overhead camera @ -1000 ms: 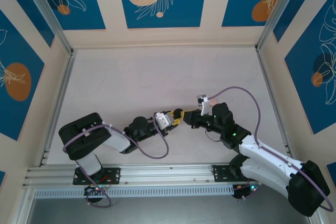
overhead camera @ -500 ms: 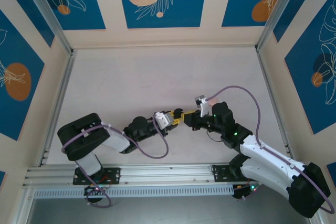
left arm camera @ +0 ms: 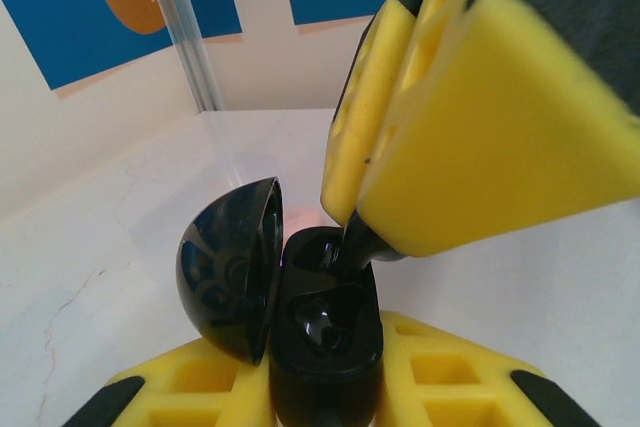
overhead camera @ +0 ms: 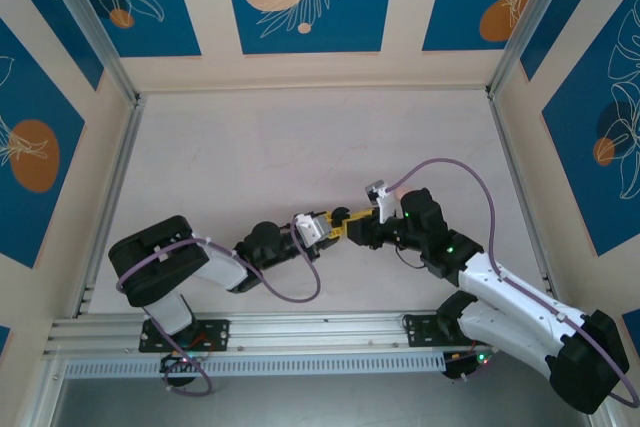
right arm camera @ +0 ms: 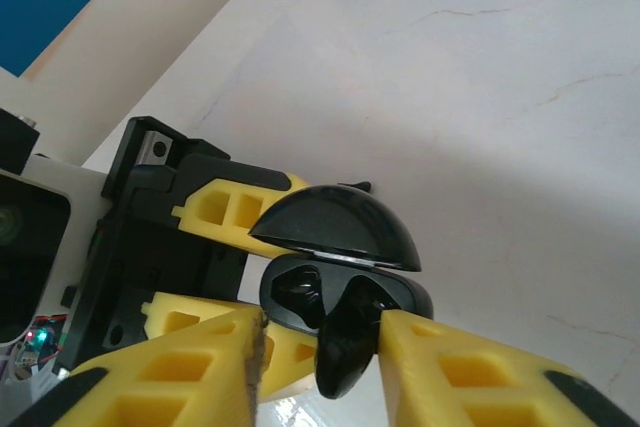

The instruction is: Insert wireless bluetooth earbuds into charging case

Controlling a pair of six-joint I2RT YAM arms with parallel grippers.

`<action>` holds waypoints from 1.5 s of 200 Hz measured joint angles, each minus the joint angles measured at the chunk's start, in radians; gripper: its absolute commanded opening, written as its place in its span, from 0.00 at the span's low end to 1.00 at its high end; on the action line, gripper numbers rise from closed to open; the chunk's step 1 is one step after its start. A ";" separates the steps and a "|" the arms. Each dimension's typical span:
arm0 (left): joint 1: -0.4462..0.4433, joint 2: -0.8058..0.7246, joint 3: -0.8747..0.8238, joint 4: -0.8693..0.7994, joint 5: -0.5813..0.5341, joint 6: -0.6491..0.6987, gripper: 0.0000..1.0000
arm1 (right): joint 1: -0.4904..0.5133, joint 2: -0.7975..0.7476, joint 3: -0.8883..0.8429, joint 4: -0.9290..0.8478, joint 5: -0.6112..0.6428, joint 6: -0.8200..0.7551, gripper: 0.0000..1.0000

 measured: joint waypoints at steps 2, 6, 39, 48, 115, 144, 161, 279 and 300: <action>0.000 0.000 0.000 0.000 0.000 0.000 0.24 | 0.000 0.000 0.000 0.000 -0.001 -0.001 0.42; 0.000 -0.001 0.000 0.000 0.000 0.000 0.24 | 0.000 0.000 0.002 -0.001 -0.005 0.000 0.43; 0.000 -0.002 0.000 0.004 0.001 -0.004 0.24 | -0.012 0.000 0.021 -0.023 -0.034 -0.003 0.50; 0.000 -0.002 0.000 0.006 0.002 -0.004 0.24 | -0.019 0.000 0.027 -0.030 -0.043 -0.003 0.50; 0.000 -0.010 0.000 0.034 0.019 -0.006 0.25 | -0.080 -0.002 0.064 -0.106 -0.076 0.005 0.51; 0.000 -0.010 0.000 0.034 0.014 -0.006 0.24 | -0.093 -0.031 0.093 -0.155 -0.119 0.012 0.51; 0.000 -0.010 0.000 0.034 0.000 -0.006 0.24 | -0.099 -0.046 0.128 -0.188 -0.144 0.016 0.51; 0.000 -0.010 -0.002 -0.005 -0.090 -0.007 0.24 | -0.118 0.166 0.397 -0.610 -0.188 0.161 0.39; 0.000 -0.010 -0.002 -0.005 -0.090 -0.006 0.24 | -0.108 0.186 0.397 -0.612 -0.200 0.174 0.39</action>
